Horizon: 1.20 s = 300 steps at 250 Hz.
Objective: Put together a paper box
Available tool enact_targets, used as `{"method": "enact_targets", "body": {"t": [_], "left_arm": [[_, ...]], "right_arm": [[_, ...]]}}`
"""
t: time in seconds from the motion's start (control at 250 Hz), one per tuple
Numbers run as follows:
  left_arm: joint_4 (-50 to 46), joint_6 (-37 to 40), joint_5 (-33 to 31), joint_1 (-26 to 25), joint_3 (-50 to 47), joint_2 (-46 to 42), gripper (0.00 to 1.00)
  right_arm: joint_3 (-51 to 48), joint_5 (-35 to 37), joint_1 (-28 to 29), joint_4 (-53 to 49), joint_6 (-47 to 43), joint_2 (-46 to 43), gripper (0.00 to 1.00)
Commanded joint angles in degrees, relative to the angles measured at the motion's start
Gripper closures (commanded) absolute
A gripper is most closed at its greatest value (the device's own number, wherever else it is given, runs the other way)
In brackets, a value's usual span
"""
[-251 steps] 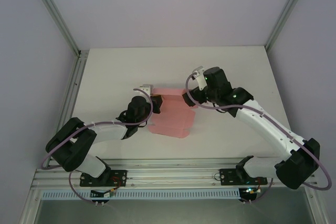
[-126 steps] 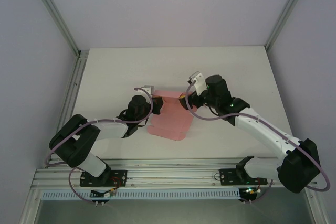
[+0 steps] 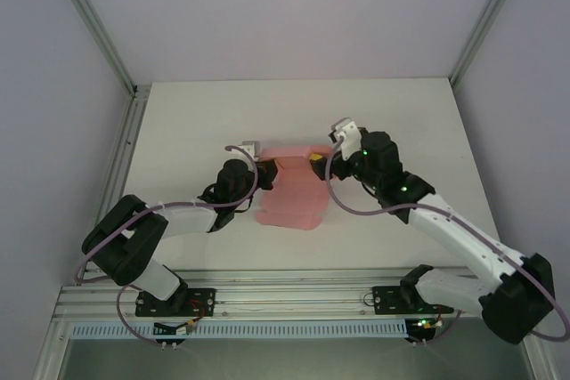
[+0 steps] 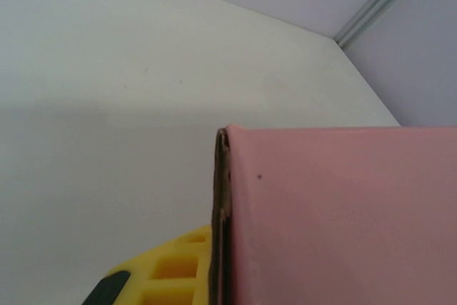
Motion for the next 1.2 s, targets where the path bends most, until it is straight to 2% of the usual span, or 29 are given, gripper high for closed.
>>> {"method": "enact_targets", "body": {"t": [0.0,0.088,0.132,0.272,0.335,0.383,0.483,0.591,0.687,0.827,0.974,1.042,1.194], "left_arm": [[1.91,-5.48,-2.83,2.51,-0.07,-1.46,1.0],[1.91,-7.9,-2.01,5.1,0.29,-0.76,1.0],[1.82,-9.09,-0.9,6.46,0.55,-0.34,1.0],[4.59,-11.72,1.84,9.31,0.47,0.23,1.0],[4.66,-12.04,1.43,9.68,0.56,-0.09,1.0],[4.46,-11.87,1.82,9.78,0.87,-0.47,1.0],[4.97,-11.53,2.96,9.78,0.87,-1.02,1.0],[5.25,-11.42,2.56,9.74,0.48,-0.96,1.0],[5.46,-11.51,2.42,9.73,0.22,-0.56,1.0],[7.66,-12.68,3.08,9.78,-0.41,0.27,1.0],[8.8,-13.6,4.64,9.78,0.3,1.59,1.0],[9.24,-13.74,4.95,9.78,0.41,1.88,1.0],[8.85,-13.89,4.42,9.82,0.49,1.86,1.0]], "right_arm": [[-1.09,3.3,-0.42,-2.09,4.03,-6.78,0.0],[-4.27,2.32,-1.62,-2.22,8.05,-11.84,0.0],[-5.95,1.93,-3.16,-2.3,12.95,-13.84,0.0],[-11.58,-2.53,-12.77,-2.33,27.18,-16.92,0.0],[-13.69,-9.02,-18.9,-1.09,34.41,-16.11,0.0],[-15.64,-16.99,-23.05,2.43,38.26,-14.28,0.0],[-17.61,-29.63,-26.84,11.86,45.46,-7.67,0.0],[-15.51,-41.4,-27.08,21.15,50.89,2.56,0.0],[-14.37,-50.76,-27.09,35.81,57.38,12.14,0.0],[-15.08,-54.48,-26.39,63.49,68.92,24.42,0.0],[-12.33,-57.98,-24.73,82.35,78.25,35.51,0.0],[-10.85,-58.39,-24.24,85.22,80.92,38.76,0.0],[-9.99,-57.08,-23.32,85.15,78.92,40.57,0.0]]}}
